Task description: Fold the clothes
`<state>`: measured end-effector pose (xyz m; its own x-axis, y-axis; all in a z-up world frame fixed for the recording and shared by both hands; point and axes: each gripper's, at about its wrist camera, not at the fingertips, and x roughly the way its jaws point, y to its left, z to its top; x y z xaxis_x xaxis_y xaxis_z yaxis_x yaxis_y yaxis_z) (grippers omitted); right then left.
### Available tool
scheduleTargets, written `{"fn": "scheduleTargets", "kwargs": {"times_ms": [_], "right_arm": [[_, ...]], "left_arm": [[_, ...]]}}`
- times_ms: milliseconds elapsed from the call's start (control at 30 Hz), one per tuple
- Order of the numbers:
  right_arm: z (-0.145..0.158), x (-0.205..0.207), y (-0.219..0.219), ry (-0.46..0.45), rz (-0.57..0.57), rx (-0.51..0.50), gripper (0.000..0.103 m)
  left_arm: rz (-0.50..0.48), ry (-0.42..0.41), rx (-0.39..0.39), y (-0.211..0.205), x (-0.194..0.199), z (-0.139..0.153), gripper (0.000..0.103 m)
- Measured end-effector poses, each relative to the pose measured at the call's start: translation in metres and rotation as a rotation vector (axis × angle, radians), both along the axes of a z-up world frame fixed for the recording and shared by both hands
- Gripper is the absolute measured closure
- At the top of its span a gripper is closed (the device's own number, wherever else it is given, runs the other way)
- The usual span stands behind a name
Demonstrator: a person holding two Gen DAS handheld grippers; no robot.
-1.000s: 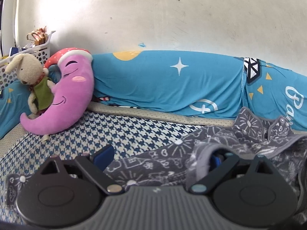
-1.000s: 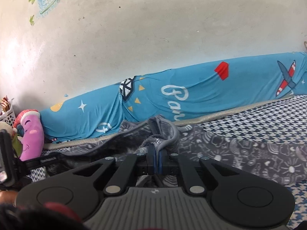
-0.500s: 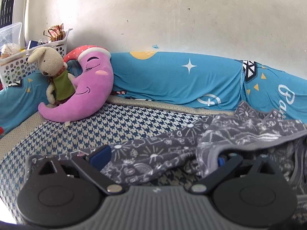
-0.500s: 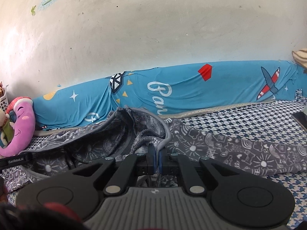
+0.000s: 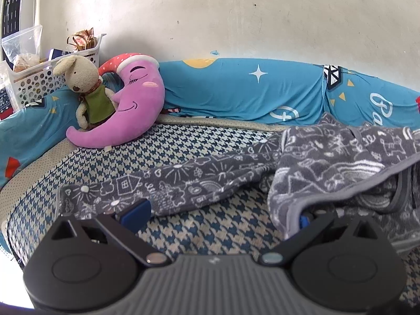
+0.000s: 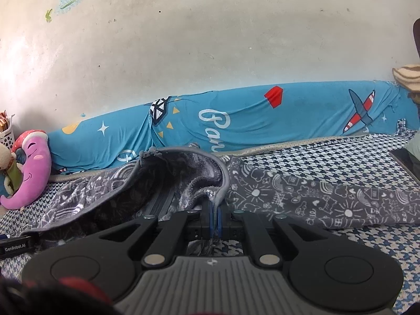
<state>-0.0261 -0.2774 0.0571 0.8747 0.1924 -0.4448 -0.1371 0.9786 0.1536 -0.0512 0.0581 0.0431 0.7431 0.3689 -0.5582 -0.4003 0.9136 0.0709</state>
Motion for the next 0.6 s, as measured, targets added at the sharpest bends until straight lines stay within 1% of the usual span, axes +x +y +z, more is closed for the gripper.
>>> {"fn": "scheduleTargets", "kwargs": {"times_ms": [367,600], "right_arm": [[-0.008,-0.024,0.001,0.043,0.046,-0.036,0.097],[-0.012,-0.037,-0.001,0.056,0.065,-0.069,0.096]], "left_arm": [[-0.034,0.061,-0.016,-0.002,-0.032,-0.016,0.000],[-0.026,0.060,-0.038,0.004,-0.054,-0.018,0.000]]}}
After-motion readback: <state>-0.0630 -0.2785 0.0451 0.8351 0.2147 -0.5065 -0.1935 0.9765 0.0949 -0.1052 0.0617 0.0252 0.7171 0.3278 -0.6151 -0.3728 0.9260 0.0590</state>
